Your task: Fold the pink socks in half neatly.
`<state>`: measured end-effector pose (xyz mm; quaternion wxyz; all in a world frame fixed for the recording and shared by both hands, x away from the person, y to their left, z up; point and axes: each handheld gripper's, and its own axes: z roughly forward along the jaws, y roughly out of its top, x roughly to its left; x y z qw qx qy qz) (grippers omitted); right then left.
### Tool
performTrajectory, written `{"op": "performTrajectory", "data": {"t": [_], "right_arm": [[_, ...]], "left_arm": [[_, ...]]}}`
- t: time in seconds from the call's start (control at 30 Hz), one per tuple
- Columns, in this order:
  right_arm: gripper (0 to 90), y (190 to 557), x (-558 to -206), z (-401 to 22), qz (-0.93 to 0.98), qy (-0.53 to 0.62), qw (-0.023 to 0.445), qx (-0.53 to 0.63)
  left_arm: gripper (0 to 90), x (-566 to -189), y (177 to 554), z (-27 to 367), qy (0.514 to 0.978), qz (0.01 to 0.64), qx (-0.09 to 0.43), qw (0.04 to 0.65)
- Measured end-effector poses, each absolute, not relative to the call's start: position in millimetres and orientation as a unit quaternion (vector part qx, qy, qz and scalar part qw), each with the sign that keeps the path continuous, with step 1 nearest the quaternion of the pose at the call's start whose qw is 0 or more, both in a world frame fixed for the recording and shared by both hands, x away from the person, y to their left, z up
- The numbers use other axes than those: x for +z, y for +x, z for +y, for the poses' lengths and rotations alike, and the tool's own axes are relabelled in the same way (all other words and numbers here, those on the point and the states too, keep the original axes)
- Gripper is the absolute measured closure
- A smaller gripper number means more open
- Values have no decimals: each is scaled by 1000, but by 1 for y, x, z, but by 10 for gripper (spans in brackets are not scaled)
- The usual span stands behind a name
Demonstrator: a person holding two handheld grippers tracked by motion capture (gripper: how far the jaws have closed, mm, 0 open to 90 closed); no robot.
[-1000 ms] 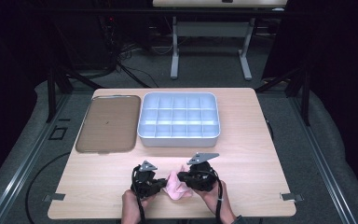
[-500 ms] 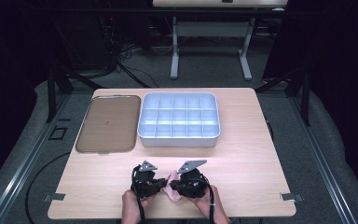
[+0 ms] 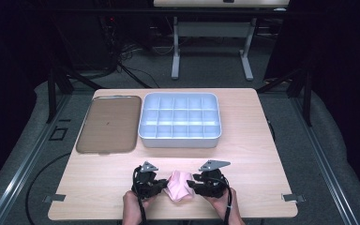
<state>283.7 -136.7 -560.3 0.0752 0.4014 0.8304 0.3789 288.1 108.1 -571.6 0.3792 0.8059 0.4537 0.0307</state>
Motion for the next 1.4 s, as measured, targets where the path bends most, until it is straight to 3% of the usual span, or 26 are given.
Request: {"op": "performTrajectory", "data": {"t": [0.13,0.37,0.53,0.7,0.77,0.97,1.13,1.4], "right_arm": [[456,282,-573,-131,837,405,92,357],[426,281,-576,-128,845,396,109,342],[422,280,-576,-127,844,398,115,341],[422,280,-576,-127,843,400,116,341],[423,280,-576,-127,843,399,116,342],[459,281,-576,-129,844,398,114,342],[471,282,-576,-131,843,398,111,344],[542,287,-574,-143,831,423,55,358]], "left_arm": [[850,-571,289,109,809,451,33,376],[727,-563,288,118,802,454,50,385],[691,-541,282,124,802,425,73,413],[737,-529,277,107,827,373,66,416],[765,-533,275,96,842,366,90,386],[842,-557,278,91,860,363,87,348],[858,-564,279,92,860,362,77,351],[889,-567,280,92,857,366,74,356]]}}
